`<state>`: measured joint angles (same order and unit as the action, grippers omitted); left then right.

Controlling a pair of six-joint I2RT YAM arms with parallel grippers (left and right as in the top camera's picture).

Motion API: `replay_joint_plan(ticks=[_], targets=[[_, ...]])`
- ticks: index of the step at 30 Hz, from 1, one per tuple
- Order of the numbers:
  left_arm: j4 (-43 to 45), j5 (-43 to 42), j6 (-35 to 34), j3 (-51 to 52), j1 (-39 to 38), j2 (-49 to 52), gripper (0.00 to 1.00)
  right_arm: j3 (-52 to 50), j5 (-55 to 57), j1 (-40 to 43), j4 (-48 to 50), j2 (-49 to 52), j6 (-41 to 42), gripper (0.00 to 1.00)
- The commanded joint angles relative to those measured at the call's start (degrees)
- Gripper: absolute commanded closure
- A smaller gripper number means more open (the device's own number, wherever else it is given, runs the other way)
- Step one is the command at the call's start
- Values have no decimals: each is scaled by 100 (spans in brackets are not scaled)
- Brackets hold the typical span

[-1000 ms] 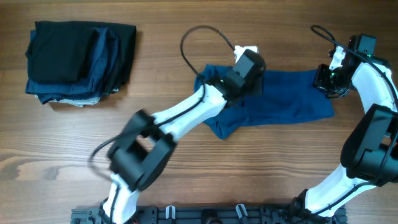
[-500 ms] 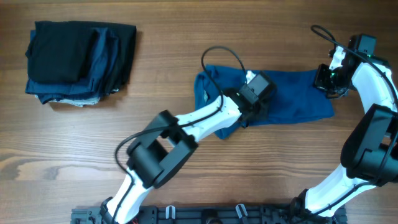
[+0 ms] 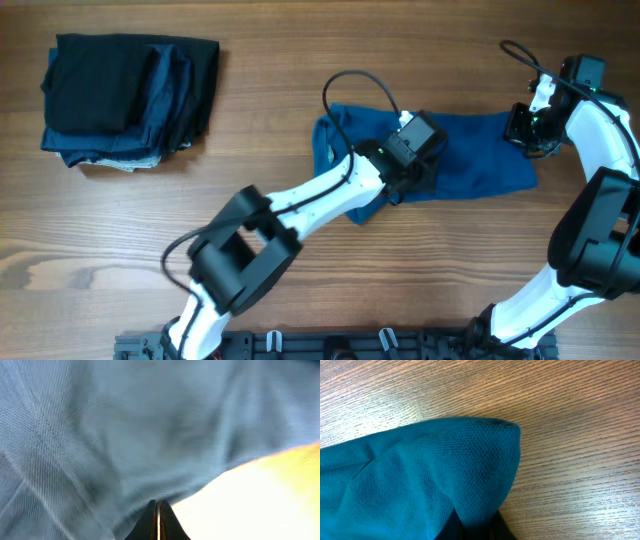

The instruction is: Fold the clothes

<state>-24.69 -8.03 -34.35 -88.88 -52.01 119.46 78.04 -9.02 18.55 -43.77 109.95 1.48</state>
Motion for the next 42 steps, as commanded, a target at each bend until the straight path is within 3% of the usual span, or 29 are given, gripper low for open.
replay_joint_plan(ticks=[1,14,20,26,36,42], targets=[[-151,-52,111,7,-105,-46,96,-17,-160,-37,-2,74,68,96],[11,-302,105,7,-212,876,96,-17,-157,-37,0,74,63,96],[186,-267,293,-223,105,293,96,-17,-157,-37,0,76,66,96],[590,275,409,-361,625,-13,96,-17,-162,-37,0,74,68,96],[1727,273,389,-361,798,1145,96,-17,-160,-37,22,74,173,95],[1829,304,413,-361,813,1648,96,-17,-160,-37,17,74,173,96]])
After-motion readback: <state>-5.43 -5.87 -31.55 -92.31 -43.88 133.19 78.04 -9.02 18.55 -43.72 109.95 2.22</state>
